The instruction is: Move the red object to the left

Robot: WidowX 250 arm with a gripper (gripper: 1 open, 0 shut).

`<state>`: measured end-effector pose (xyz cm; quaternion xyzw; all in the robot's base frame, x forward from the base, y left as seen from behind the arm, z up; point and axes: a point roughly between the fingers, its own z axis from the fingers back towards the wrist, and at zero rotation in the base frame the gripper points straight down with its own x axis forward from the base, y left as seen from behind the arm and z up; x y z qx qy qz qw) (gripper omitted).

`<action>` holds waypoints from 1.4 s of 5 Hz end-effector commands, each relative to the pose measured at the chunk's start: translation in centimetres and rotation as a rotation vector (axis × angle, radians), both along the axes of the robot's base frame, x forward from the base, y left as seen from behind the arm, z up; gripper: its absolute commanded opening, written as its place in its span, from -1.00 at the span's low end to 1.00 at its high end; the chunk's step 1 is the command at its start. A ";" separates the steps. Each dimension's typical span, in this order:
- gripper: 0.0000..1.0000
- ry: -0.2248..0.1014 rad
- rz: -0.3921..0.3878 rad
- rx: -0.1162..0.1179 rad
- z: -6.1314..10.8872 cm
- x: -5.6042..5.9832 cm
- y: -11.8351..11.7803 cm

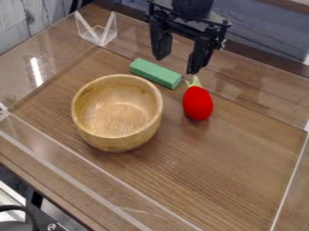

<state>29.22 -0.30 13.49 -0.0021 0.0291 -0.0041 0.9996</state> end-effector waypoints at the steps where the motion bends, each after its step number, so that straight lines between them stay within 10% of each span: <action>1: 1.00 0.004 0.094 -0.011 -1.4 0.1 -0.6; 3: 1.00 -0.054 0.307 -0.053 -2.8 2.1 -1.9; 5: 1.00 -0.073 0.224 -0.076 -2.0 3.5 -3.5; 7: 1.00 -0.092 0.339 -0.084 -4.1 4.7 -3.8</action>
